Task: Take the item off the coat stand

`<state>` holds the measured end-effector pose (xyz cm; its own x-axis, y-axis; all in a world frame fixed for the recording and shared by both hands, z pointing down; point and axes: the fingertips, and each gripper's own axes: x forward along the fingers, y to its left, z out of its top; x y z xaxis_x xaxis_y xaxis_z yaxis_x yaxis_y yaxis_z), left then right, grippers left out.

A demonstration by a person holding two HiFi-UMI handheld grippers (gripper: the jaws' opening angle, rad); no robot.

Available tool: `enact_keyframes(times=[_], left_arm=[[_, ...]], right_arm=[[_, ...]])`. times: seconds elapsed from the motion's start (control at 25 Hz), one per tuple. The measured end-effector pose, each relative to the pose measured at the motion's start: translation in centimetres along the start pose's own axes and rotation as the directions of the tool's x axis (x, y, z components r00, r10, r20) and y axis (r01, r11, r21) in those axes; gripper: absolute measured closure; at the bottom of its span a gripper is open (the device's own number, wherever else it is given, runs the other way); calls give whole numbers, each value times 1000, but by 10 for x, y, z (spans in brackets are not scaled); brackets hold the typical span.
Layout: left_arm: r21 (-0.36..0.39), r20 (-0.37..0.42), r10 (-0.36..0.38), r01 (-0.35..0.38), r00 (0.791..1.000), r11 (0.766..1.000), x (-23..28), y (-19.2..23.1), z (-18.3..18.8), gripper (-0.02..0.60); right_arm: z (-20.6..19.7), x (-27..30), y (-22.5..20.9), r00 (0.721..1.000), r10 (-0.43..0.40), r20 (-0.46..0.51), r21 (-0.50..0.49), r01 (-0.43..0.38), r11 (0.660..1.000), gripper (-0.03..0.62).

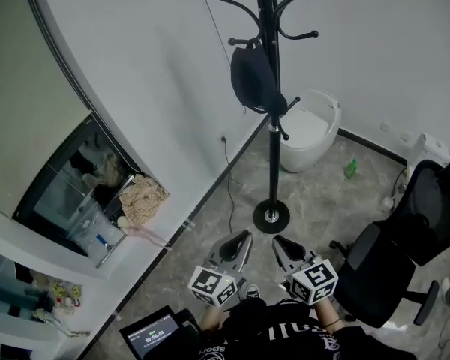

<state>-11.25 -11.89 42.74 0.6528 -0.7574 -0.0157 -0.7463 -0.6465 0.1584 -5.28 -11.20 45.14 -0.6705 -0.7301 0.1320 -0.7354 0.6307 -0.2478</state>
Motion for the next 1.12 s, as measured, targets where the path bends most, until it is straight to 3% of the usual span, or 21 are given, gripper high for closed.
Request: enact_keyframes(times=[0.24, 0.48, 0.76, 0.96, 1.12], left_arm=[[-43, 37, -31, 33, 999, 999, 25, 57, 19, 566], [-26, 110, -67, 70, 992, 997, 69, 93, 52, 558], [33, 178, -38, 32, 983, 999, 135, 131, 116, 478], [40, 252, -20, 11, 967, 999, 185, 160, 142, 452], [81, 254, -15, -6, 967, 997, 225, 178, 161, 437]], right_arm=[[-3, 29, -14, 996, -84, -29, -28, 83, 996, 559], [5, 42, -41, 989, -141, -40, 1, 141, 990, 559], [22, 77, -85, 995, -97, -26, 15, 97, 995, 559], [59, 108, -132, 998, -60, 2, -24, 60, 998, 559], [93, 124, -167, 999, -38, 30, -54, 40, 998, 559]])
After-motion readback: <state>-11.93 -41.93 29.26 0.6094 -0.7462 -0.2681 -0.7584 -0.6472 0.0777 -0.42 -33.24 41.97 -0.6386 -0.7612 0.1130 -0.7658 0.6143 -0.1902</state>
